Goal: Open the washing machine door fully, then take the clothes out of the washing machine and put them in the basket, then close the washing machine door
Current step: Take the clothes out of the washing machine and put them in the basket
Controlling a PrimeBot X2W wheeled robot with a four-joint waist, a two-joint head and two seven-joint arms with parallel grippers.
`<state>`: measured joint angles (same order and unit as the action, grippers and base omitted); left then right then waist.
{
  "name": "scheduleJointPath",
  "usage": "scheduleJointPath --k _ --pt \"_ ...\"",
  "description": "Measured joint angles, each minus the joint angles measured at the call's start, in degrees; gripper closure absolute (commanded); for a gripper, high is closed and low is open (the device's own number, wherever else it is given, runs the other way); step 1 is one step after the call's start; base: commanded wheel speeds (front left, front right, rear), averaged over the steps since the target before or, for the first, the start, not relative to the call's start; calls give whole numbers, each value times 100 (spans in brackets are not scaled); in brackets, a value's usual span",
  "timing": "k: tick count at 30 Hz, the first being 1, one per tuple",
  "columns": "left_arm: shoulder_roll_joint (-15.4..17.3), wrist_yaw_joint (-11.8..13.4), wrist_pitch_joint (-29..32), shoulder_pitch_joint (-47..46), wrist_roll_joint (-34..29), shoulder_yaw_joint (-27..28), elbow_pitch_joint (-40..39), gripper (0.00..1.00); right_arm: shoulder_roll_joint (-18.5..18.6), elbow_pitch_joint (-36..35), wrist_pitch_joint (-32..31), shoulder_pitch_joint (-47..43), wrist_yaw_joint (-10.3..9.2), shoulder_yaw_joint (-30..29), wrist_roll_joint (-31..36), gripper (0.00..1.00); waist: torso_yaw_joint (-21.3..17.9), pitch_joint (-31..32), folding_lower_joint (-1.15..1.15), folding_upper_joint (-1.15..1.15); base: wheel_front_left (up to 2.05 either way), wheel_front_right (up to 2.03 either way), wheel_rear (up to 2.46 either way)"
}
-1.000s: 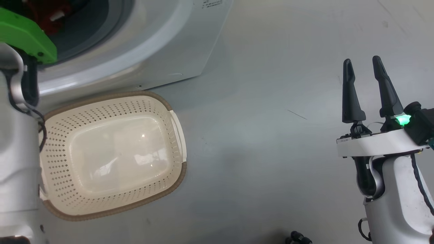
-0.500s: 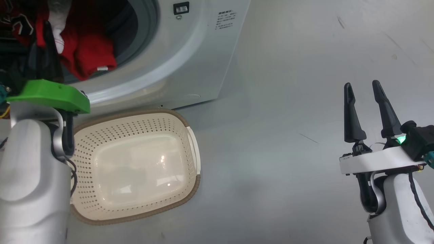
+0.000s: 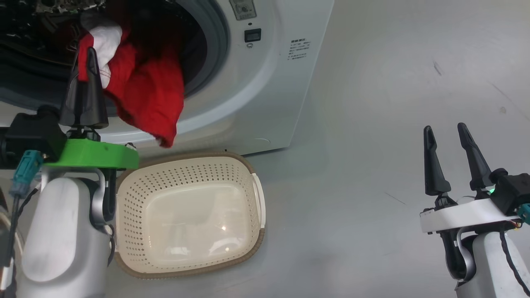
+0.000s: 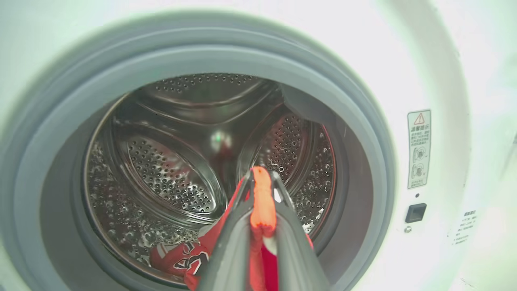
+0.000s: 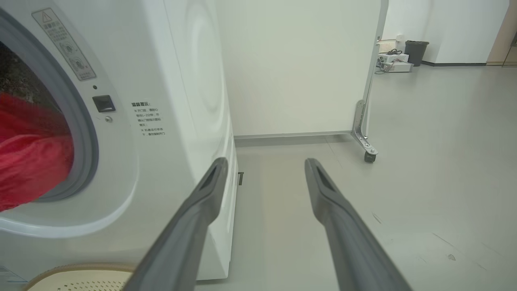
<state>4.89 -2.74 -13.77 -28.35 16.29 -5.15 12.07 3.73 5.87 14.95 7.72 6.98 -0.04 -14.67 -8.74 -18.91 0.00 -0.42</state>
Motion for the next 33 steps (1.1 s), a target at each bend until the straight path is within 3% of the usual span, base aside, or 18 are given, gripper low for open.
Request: scheduleJointPath --k 9,16,25,33 --pt "-19 127 -43 451 -135 -110 -914 100 22 -63 0 -126 1 -8 27 0 277 208 0 0 0 0 0" --pt "-75 222 56 1145 -77 -158 -1079 100 23 -154 0 -133 1 38 62 0 337 186 0 0 0 0 0" --pt "-172 245 372 1775 308 -411 -736 100 19 -241 0 -128 1 97 62 0 343 -49 0 0 0 0 0" --pt "-182 183 676 1834 514 -534 59 100 -1 -264 0 -37 1 261 21 0 236 -307 0 0 0 0 0"
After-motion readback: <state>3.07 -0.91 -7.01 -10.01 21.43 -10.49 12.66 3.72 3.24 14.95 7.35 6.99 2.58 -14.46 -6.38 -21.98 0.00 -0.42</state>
